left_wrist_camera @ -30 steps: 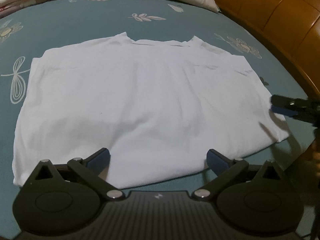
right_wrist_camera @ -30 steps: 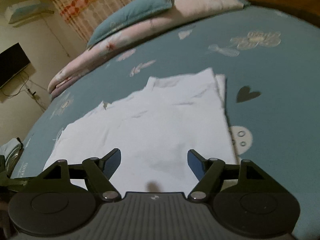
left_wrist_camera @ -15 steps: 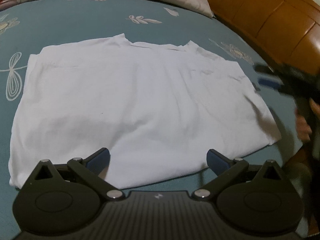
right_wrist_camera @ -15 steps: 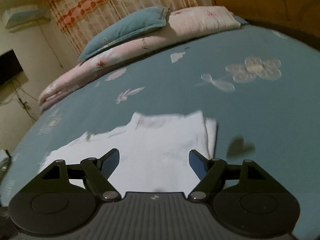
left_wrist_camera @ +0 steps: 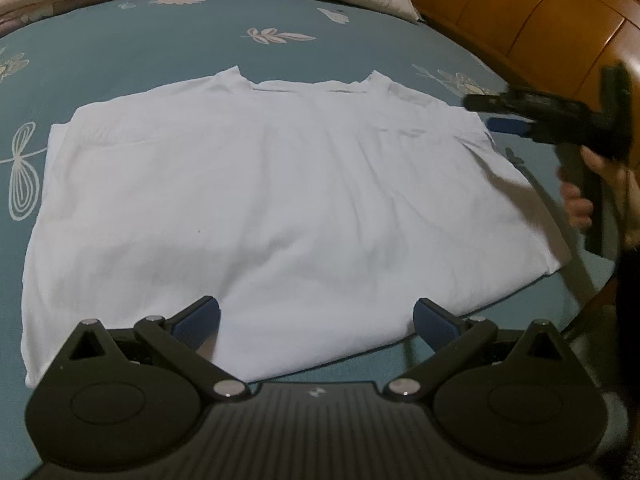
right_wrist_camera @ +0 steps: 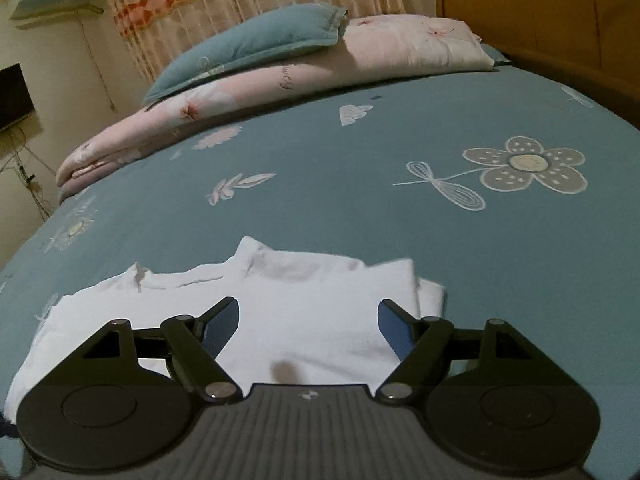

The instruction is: Fold clothes

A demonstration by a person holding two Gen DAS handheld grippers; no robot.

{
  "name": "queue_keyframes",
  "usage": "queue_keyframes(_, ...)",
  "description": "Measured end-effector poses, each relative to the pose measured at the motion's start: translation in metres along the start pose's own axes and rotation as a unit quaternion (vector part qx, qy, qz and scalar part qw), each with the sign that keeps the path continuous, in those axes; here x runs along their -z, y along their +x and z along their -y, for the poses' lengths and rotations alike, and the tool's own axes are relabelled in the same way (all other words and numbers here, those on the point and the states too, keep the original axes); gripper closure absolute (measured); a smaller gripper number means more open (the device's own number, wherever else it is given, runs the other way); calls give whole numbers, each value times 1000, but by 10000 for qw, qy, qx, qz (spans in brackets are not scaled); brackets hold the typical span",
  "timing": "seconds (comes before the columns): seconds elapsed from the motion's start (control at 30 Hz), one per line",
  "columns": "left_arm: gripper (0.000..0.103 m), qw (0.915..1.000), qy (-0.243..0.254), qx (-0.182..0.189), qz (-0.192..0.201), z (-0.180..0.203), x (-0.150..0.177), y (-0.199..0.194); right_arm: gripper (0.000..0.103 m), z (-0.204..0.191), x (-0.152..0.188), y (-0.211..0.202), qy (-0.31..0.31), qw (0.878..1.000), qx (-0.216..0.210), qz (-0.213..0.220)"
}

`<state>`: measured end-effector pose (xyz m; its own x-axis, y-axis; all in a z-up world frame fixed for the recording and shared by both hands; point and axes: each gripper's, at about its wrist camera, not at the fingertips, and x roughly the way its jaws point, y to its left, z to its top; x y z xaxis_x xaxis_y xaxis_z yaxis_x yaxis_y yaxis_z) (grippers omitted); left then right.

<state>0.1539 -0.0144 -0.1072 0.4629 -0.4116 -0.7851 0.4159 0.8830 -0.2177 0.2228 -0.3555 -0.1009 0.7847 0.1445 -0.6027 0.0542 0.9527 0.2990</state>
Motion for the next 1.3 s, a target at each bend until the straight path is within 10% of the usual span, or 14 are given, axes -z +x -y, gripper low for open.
queue_keyframes(0.2,1,10000,30,7,19,-1,-1,1,24,4,12,-25,144,9984,552,-46)
queue_keyframes(0.73,1,9996,-277,21,-13,-1,-7,-11,20,-40,75,-120,277,9994,193,-57)
queue_keyframes(1.3,1,9970,-408,-222,619,0,-59,-155,18,-138,59,-167,-928,9915,-750,511)
